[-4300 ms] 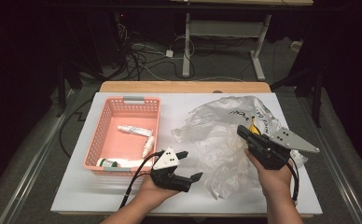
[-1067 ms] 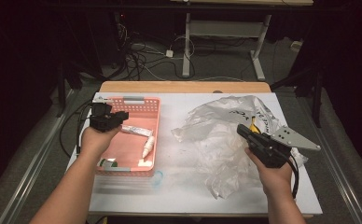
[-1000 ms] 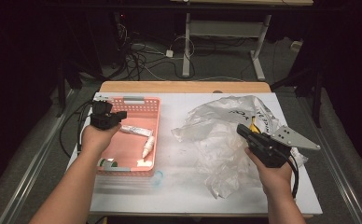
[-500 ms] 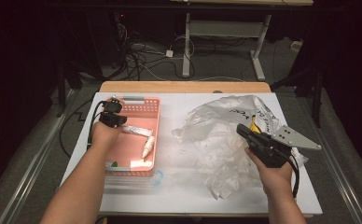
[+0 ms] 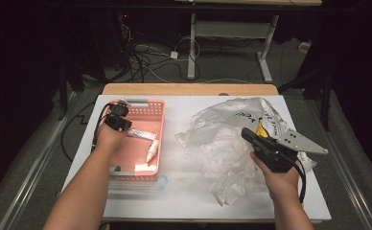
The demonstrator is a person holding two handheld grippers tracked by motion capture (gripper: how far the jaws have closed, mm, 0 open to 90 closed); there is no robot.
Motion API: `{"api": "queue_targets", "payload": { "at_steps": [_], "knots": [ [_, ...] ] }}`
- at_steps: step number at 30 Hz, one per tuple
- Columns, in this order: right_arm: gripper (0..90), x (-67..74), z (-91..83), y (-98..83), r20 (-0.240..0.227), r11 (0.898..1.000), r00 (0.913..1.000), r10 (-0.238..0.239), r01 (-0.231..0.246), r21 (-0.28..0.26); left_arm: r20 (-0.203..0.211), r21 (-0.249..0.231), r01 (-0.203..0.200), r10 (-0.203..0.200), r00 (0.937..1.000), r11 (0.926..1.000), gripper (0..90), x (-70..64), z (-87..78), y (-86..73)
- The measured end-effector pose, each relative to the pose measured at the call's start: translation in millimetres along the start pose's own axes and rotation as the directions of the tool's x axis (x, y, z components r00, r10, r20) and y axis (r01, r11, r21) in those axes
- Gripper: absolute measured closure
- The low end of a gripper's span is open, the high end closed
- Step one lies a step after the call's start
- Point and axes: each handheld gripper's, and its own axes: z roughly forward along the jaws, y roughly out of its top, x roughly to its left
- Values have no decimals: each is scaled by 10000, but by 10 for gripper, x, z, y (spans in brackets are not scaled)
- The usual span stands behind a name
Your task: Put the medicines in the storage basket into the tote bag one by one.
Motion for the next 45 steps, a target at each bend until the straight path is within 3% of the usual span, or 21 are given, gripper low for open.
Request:
{"api": "queue_targets", "payload": {
  "at_steps": [7, 12, 15, 19, 24, 27, 29, 30, 32, 34, 37, 39, 45],
  "knots": [
    [900, -6, 15, -6, -30, 10000, 10000, -4, 4, 13, -29, 615, -249, 251, 9997, 9978, 881, -51, -27, -96],
    [900, -4, 1, 3, -9, 10000, 10000, -24, 24, -12, 149, 1019, -641, 629, 9979, 9927, 881, -138, -85, -196],
    [900, 1, 2, 12, -23, 10000, 10000, 33, -34, -69, 424, 1239, -1156, 1112, 9929, 9855, 881, -227, -108, -276],
    [900, 12, 5, 16, -57, 10000, 10000, -19, 19, -77, 949, 1250, -1695, 1583, 9828, 9776, 881, -310, -164, -358],
    [900, 12, 4, 18, -73, 9999, 10000, -27, 26, -100, 1436, 1034, -1867, 1711, 9747, 9769, 881, -377, -224, -414],
    [900, 10, 3, 17, -68, 9999, 10000, 13, -14, -100, 1258, 840, -1889, 1777, 9760, 9784, 880, -371, -264, -415],
    [900, 10, 0, 19, -60, 9999, 10000, 31, -32, -103, 1287, 415, -1771, 1705, 9769, 9833, 878, -359, -312, -406],
    [900, 9, -1, 20, -58, 9999, 10000, 23, -23, -110, 1362, 126, -1733, 1700, 9760, 9848, 860, -355, -341, -400],
    [900, 10, -2, 20, -64, 9999, 10000, 26, -27, -118, 1598, -466, -1520, 1576, 9745, 9873, 743, -344, -393, -387],
    [900, 14, -1, 21, -77, 9999, 10000, 33, -34, -113, 1799, -886, -1503, 1642, 9699, 9847, 602, -353, -416, -374],
    [900, 15, 7, 18, -83, 9999, 10000, 16, -17, -109, 1887, -838, -1593, 1726, 9667, 9837, 394, -382, -388, -357],
    [900, 21, 9, 19, -80, 9999, 10000, 10, -11, -114, 1689, -560, -1740, 1811, 9688, 9831, 274, -408, -345, -351],
    [900, 17, 0, 20, -71, 9999, 10000, 8, -9, -131, 1783, 4, -1972, 1940, 9647, 9804, 245, -411, -213, -332]
  ]
}}
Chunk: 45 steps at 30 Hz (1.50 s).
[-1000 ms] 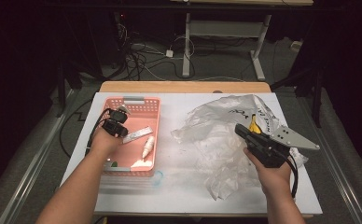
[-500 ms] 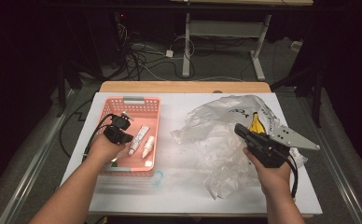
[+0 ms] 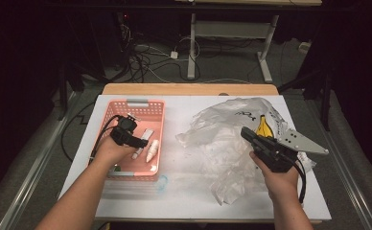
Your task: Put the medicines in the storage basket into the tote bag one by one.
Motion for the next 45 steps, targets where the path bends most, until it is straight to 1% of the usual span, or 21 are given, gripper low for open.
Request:
{"api": "queue_targets", "payload": {
  "at_steps": [1, 2, 3, 7, 8, 9, 11, 13, 17, 18, 19, 21, 26, 28, 32, 37, 39, 43, 45],
  "knots": [
    [900, -1, 0, -1, 4, 10000, 10000, -6, 6, 2, 70, 96, -57, 56, 10000, 9999, 254, -3, 18, 4],
    [900, -4, 2, -2, 17, 10000, 10000, -1, 1, 6, 98, 209, -135, 132, 9999, 9997, 308, -10, 36, 9],
    [900, -4, 2, -2, 17, 10000, 10000, -1, 1, 6, 38, 315, -189, 188, 9998, 9993, 308, -18, 55, 15],
    [900, -4, 3, -7, 24, 10000, 10000, 24, -24, 43, -104, 732, -334, 343, 9994, 9968, 412, -46, 114, 29],
    [900, -4, 3, -7, 24, 10000, 10000, 24, -24, 43, -119, 793, -350, 361, 9993, 9962, 412, -51, 125, 29],
    [900, -6, 3, -7, 27, 10000, 10000, 24, -24, 37, -58, 779, -342, 348, 9994, 9964, 433, -53, 130, 29],
    [900, -6, 3, -7, 31, 10000, 10000, 21, -21, 34, 2, 761, -463, 464, 9989, 9960, 478, -71, 130, 31],
    [900, -2, 4, -5, 27, 10000, 10000, 12, -12, 16, 5, 754, -497, 498, 9988, 9959, 522, -91, 133, 30],
    [900, 6, -4, 2, 21, 10000, 10000, -8, 8, 4, 35, 794, -258, 256, 9997, 9965, 584, -91, 131, 38],
    [900, 8, -9, 5, 22, 10000, 10000, -10, 10, -7, 43, 746, -160, 158, 9999, 9971, 602, -89, 133, 37],
    [900, 8, -9, 5, 22, 10000, 10000, -10, 10, -7, 35, 712, -78, 76, 10000, 9974, 602, -84, 132, 34],
    [900, 6, -12, 8, 12, 10000, 10000, -70, 70, -50, 15, 637, -22, 21, 10000, 9980, 633, -79, 132, 25],
    [900, 8, -16, 9, 23, 10000, 10000, -54, 54, -51, 35, 583, 14, -17, 10000, 9983, 639, -76, 131, 17],
    [900, 8, -16, 9, 19, 10000, 10000, -67, 67, -59, 54, 540, -51, 48, 10000, 9985, 644, -76, 130, 12],
    [900, 10, -20, 12, 28, 10000, 10000, -30, 30, -69, 322, 498, 132, -148, 9994, 9987, 648, -51, 121, 9],
    [900, 3, -30, 18, 57, 10000, 10000, 16, -15, -97, 516, 505, 186, -212, 9984, 9986, 656, -29, 99, 12],
    [900, -1, -32, 16, 33, 10000, 10000, 30, -30, -65, 469, 508, 133, -157, 9988, 9986, 660, -33, 88, 17],
    [900, 0, -24, 10, 42, 10000, 10000, 36, -36, -49, 185, 490, 57, -66, 9998, 9988, 662, -36, 68, 11],
    [900, 0, -23, 9, 22, 10000, 10000, 1, -1, -30, 124, 370, 12, -16, 9999, 9993, 664, -35, 45, 7]
  ]
}}
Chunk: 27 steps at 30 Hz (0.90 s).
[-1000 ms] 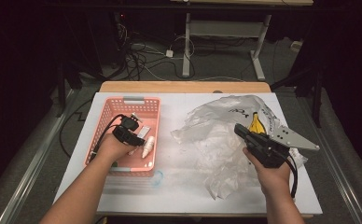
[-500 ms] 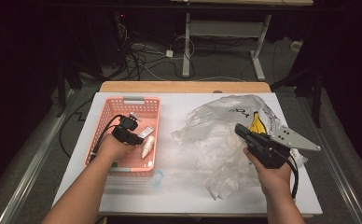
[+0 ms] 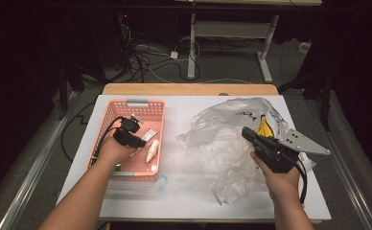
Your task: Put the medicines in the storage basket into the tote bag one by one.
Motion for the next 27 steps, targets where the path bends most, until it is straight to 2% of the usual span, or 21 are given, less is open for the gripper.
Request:
{"api": "queue_targets", "payload": {
  "at_steps": [1, 2, 3, 4, 5, 6, 9, 11, 14, 16, 17, 22, 25, 27],
  "knots": [
    [900, 0, 0, 0, 4, 10000, 10000, 10, -10, -3, -35, -111, -11, 10, 10000, 9999, 679, 2, -23, -1],
    [900, -1, 1, -1, 11, 10000, 10000, 28, -28, -9, -46, -323, -25, 24, 10000, 9995, 764, 3, -54, -1],
    [900, -1, 1, -1, 11, 10000, 10000, 28, -28, -9, -329, -593, -70, 50, 9994, 9982, 764, -3, -99, -5],
    [900, -1, 3, -2, 13, 10000, 10000, 33, -33, -14, -310, -707, -33, 11, 9995, 9975, 881, 4, -132, 0],
    [900, 0, 5, -3, 4, 10000, 10000, 28, -28, -11, -206, -622, -74, 61, 9998, 9980, 881, 9, -141, 2],
    [900, 0, 8, -4, -8, 10000, 10000, 8, -8, 15, -278, -491, -176, 163, 9995, 9986, 881, 8, -138, 0],
    [900, 5, 17, -8, -13, 10000, 10000, -6, 6, 16, -253, -391, -114, 104, 9996, 9992, 878, 28, -123, -13],
    [900, 6, 16, -8, -13, 10000, 10000, -3, 3, 15, 213, -253, 1, 5, 9998, 9997, 767, 42, -103, -11],
    [900, 3, 13, -7, -13, 10000, 10000, 57, -57, 0, 564, -229, -46, 59, 9984, 9997, 601, 21, -86, -10],
    [900, -1, 14, -10, -9, 10000, 10000, -1, 1, 18, 373, -113, -127, 131, 9992, 9999, 467, -10, -53, -11],
    [900, -1, 17, -12, -23, 10000, 10000, 4, -4, 27, 500, -39, -35, 37, 9987, 10000, 420, -10, -28, -9],
    [900, 7, 24, -13, -13, 10000, 10000, 18, -18, 37, 1203, 125, 338, -350, 9921, 9994, 382, 17, 18, 13],
    [900, 4, 14, -7, -7, 10000, 10000, 7, -7, 25, 1295, 175, 383, -403, 9908, 9991, 385, 14, 22, 22],
    [900, 2, 16, -8, -1, 10000, 10000, 8, -8, 13, 1436, 223, 564, -590, 9879, 9982, 385, 29, 24, 21]
  ]
}}
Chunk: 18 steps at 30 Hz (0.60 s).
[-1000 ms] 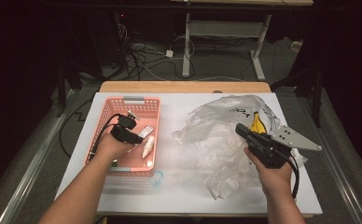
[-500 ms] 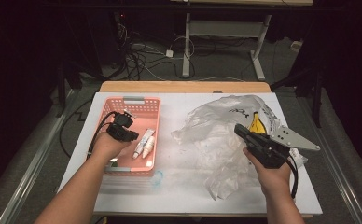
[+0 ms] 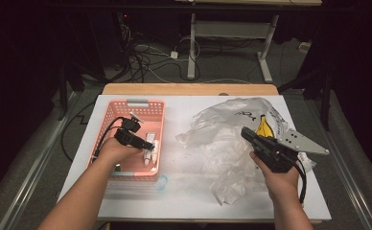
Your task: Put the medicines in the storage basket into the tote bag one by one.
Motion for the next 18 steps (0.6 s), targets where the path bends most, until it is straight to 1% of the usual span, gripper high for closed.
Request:
{"api": "queue_targets", "payload": {
  "at_steps": [2, 4, 5, 6, 7, 8, 9, 12, 14, 15, 18],
  "knots": [
    [900, 0, 4, -4, -23, 10000, 10000, -8, 8, 14, 71, -10, 68, -68, 10000, 10000, 386, 12, 2, -1],
    [900, 0, 4, -3, -15, 10000, 10000, -1, 1, 22, 68, -41, 46, -46, 10000, 10000, 390, 0, -1, -2],
    [900, -2, 4, -3, -20, 10000, 10000, -8, 8, 11, 66, -67, -39, 40, 10000, 10000, 390, -5, -7, 1],
    [900, -3, 4, -3, -20, 10000, 10000, -9, 9, 12, 178, -114, -59, 61, 9998, 9999, 387, -5, -18, 3],
    [900, -5, 6, -4, -13, 10000, 10000, -33, 33, 2, 316, -203, 23, -17, 9995, 9998, 384, -9, -29, 5],
    [900, -6, 7, -5, 1, 10000, 10000, -36, 36, 14, 312, -253, 10, -2, 9995, 9997, 384, -16, -36, 8],
    [900, -3, 8, -5, 3, 10000, 10000, -2, 2, 23, 260, -223, -17, 23, 9997, 9998, 383, -26, -34, 8],
    [900, 2, 11, -4, -2, 10000, 10000, -3, 3, 5, -93, -109, -94, 93, 9999, 9999, 383, -32, -15, 6],
    [900, 5, 10, -3, -6, 10000, 10000, -23, 23, 18, -213, 21, -87, 87, 9997, 10000, 382, -21, -3, -1],
    [900, 8, 7, -2, -6, 10000, 10000, -15, 15, 19, -215, 11, -52, 52, 9998, 10000, 370, -14, -3, -3],
    [900, 5, 0, 0, 7, 10000, 10000, -25, 25, 10, -302, 83, -159, 162, 9994, 9998, 377, -20, -12, 0]
  ]
}}
